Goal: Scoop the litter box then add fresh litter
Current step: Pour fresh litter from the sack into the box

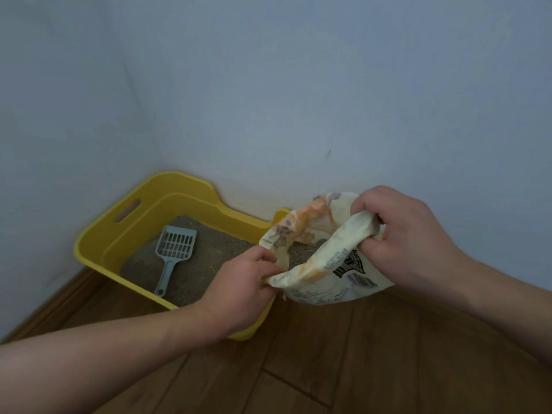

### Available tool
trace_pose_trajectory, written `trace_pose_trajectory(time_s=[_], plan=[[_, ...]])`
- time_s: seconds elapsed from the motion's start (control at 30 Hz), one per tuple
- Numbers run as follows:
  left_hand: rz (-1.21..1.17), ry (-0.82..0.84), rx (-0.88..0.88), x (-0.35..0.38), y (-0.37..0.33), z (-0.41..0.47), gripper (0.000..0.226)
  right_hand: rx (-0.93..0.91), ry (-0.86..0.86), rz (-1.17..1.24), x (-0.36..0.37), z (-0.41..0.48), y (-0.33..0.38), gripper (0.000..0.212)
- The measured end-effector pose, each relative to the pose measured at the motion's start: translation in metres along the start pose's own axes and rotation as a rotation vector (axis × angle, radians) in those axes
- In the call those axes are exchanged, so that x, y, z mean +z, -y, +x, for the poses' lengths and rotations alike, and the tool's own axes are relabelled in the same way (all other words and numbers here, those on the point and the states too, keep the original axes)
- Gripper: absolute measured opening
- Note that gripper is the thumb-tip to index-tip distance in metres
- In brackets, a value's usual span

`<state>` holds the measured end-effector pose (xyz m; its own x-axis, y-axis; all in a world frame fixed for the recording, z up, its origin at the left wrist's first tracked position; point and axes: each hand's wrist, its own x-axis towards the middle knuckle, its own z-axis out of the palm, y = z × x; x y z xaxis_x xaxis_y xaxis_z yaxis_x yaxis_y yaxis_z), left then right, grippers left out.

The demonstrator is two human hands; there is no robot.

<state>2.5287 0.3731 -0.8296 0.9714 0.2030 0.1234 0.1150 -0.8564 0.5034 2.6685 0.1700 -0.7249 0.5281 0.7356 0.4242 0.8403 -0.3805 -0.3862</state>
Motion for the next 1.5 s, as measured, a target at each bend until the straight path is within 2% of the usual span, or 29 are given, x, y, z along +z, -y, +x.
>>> trace_pose_trajectory(time_s=[0.13,0.33,0.7,0.97,1.5], plan=[[-0.025,-0.001,-0.003,0.0,0.012,-0.002,0.022,-0.013,0.004,0.008,0.009,0.015,0.016,0.033],[-0.043,-0.003,0.005,0.003,0.026,-0.006,0.024,-0.035,0.033,-0.011,0.021,0.023,0.031,0.04],[0.006,0.029,0.001,0.008,0.04,-0.009,0.034,-0.017,0.143,-0.061,0.038,0.039,0.055,0.025],[-0.113,0.021,-0.024,0.013,0.047,-0.01,0.03,-0.007,0.21,-0.084,0.049,0.052,0.067,0.034],[-0.316,0.037,-0.18,0.022,0.051,-0.014,0.028,-0.035,0.331,-0.099,0.066,0.071,0.079,0.05]])
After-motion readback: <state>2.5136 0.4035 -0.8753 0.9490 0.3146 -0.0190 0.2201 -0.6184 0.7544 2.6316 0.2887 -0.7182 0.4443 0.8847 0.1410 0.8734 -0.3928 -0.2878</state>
